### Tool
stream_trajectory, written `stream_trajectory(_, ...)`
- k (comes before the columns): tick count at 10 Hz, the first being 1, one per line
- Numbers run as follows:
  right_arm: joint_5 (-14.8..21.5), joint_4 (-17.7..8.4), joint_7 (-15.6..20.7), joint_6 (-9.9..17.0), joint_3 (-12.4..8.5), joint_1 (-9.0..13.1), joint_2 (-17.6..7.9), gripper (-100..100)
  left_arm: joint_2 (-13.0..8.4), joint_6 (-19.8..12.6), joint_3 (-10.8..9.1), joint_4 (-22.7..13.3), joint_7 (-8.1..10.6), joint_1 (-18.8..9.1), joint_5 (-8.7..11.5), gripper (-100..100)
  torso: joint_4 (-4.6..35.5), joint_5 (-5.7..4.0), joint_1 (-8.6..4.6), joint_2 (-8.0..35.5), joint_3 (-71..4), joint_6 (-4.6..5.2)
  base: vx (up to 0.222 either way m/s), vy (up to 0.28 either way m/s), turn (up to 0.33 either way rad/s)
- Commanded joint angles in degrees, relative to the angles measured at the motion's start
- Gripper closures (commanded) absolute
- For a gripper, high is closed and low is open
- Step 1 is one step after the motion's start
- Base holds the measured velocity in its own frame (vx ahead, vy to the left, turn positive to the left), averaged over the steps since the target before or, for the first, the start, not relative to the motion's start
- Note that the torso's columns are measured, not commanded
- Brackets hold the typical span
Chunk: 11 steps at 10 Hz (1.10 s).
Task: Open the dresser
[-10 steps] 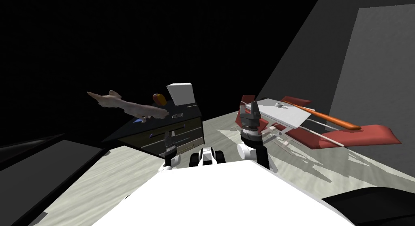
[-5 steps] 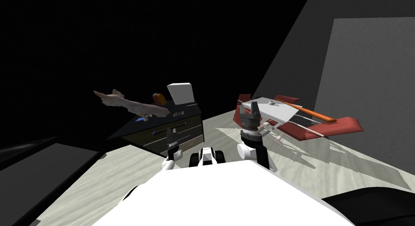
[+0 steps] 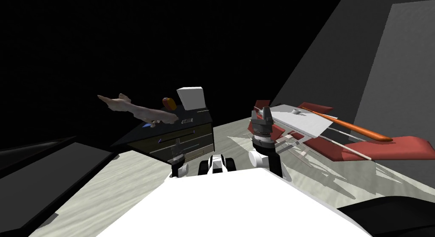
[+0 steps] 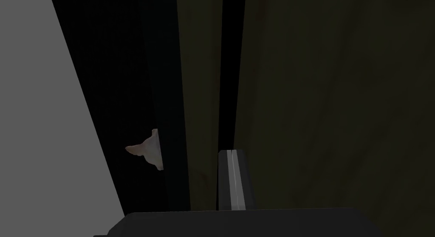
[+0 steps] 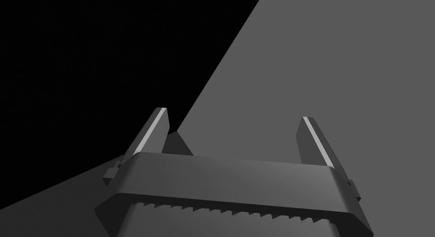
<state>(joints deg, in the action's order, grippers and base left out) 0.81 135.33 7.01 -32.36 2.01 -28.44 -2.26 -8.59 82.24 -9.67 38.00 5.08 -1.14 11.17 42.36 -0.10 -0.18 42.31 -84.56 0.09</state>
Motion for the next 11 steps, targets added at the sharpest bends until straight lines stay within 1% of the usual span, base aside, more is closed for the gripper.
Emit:
stream_trajectory(1, 0.0, 0.0, 0.0, 0.0, 0.0, 0.0, 0.0, 0, -1.16, 2.15, 1.33, 1.97, 3.21, 4.29, -0.56, 100, 0.01, 0.07, 0.17, 0.06, 0.05, 0.05, 0.144, -0.068, 0.138)
stream_trajectory(4, 0.0, 0.0, 0.0, 0.0, 0.0, 0.01, 0.0, 0, -2.37, 4.4, 2.83, 4.24, 6.6, 9.14, -1.2, 100, -0.07, 0.1, 0.19, -0.02, -0.01, -0.07, 0.136, -0.072, 0.147)
stream_trajectory(5, 0.0, 0.0, 0.0, 0.0, 0.0, 0.01, 0.0, 0, -2.09, 3.78, 2.5, 3.89, 5.69, 8.17, -1.06, 100, -0.07, 0.08, 0.15, -0.01, 0.0, -0.08, 0.058, -0.039, 0.034)
stream_trajectory(6, 0.0, -0.01, 0.0, 0.0, 0.0, 0.02, -0.01, 0, -3.05, 2.2, 2.45, 4.66, 6.53, 7.66, -1.04, -100, -0.02, 0.12, 0.28, 0.17, 0.1, -0.05, -0.04, 0.008, 0.006)
stream_trajectory(8, 0.0, -0.01, 0.0, 0.01, -0.01, 0.04, -0.01, 0, -4.11, 0.34, 2.32, 5.28, 7.19, 6.81, -1.0, -100, 0.04, 0.16, 0.4, 0.35, 0.24, -0.09, -0.086, 0.044, 0.01)
stream_trajectory(9, 0.0, -0.02, 0.0, 0.01, -0.01, 0.04, -0.02, 0, -3.78, 0.81, 2.35, 5.45, 6.92, 7.17, -0.99, -100, -0.01, 0.14, 0.31, 0.18, 0.13, -0.09, -0.043, 0.025, -0.002)
stream_trajectory(10, 0.0, -0.02, 0.0, 0.01, -0.01, 0.03, -0.01, 0, -4.6, -1.3, 2.04, 6.04, 7.28, 5.96, -0.8, -100, -0.09, 0.09, 0.12, -0.11, -0.05, -0.09, -0.021, -0.005, 0.012)
stream_trajectory(11, 0.0, -0.01, 0.0, 0.01, -0.01, 0.03, -0.01, 0, -5.1, -2.54, 1.84, 6.39, 7.46, 5.18, -0.68, -100, -0.13, 0.05, 0.02, -0.23, -0.14, -0.08, -0.03, -0.03, 0.014)
